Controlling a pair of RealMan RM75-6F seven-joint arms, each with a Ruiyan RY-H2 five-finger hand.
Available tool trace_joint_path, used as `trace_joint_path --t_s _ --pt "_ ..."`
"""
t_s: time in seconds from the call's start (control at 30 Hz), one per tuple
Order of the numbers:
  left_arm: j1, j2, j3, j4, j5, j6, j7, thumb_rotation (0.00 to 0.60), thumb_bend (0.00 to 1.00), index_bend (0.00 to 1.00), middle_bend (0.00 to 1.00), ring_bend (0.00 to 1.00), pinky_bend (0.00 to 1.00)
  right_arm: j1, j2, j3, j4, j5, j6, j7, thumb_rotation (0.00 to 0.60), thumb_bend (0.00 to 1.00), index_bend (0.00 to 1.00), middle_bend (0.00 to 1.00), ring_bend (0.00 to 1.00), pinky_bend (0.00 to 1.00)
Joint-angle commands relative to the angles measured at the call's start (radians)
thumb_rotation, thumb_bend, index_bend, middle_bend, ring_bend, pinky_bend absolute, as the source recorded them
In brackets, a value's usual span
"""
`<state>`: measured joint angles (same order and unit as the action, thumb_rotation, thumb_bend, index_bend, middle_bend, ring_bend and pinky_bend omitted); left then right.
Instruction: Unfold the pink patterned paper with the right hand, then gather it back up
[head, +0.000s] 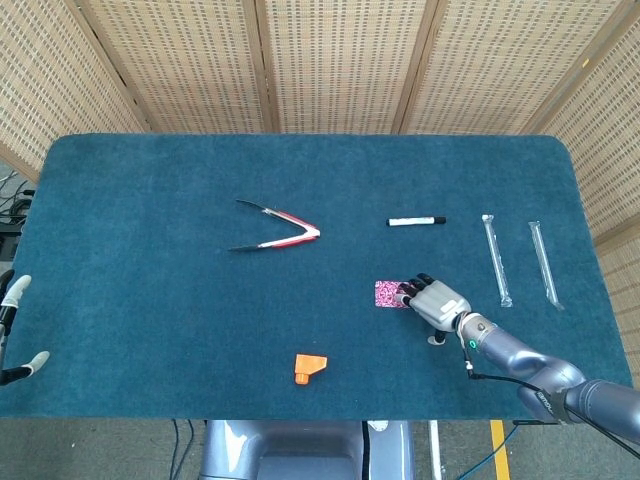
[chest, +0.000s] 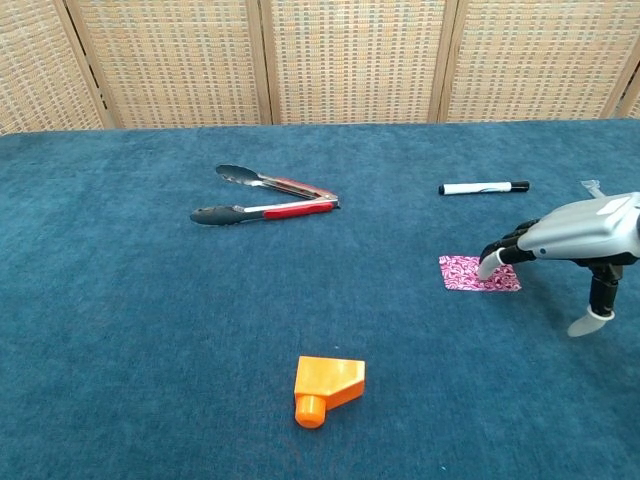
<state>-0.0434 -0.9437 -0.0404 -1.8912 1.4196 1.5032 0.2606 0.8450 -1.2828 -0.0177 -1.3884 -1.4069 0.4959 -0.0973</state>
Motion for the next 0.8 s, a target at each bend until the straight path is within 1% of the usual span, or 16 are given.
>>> trace_joint_path --t_s 0.03,0.43,0.8 --pt "0.0 0.0 0.0 0.0 0.001 0.001 0.001 0.6 0.14 0.02 0.0 0.0 0.0 -0.003 0.01 -0.006 -0.003 0.011 0.002 -0.009 0.6 0.31 0.14 0.08 0.0 0.0" --pt "-0.003 -0.004 -0.002 -0.004 0.002 0.002 0.009 0.6 0.13 0.02 0.0 0.0 0.0 -0.031 0.068 -0.048 -0.031 0.038 0.013 -0.046 0.6 0.31 0.14 0.1 0.0 0.0" --pt "-0.003 -0.005 -0.002 -0.01 0.0 0.005 0.02 0.6 0.14 0.02 0.0 0.0 0.0 -0.065 0.117 -0.076 -0.05 0.045 0.039 -0.049 0.6 0.31 0.15 0.1 0.0 0.0"
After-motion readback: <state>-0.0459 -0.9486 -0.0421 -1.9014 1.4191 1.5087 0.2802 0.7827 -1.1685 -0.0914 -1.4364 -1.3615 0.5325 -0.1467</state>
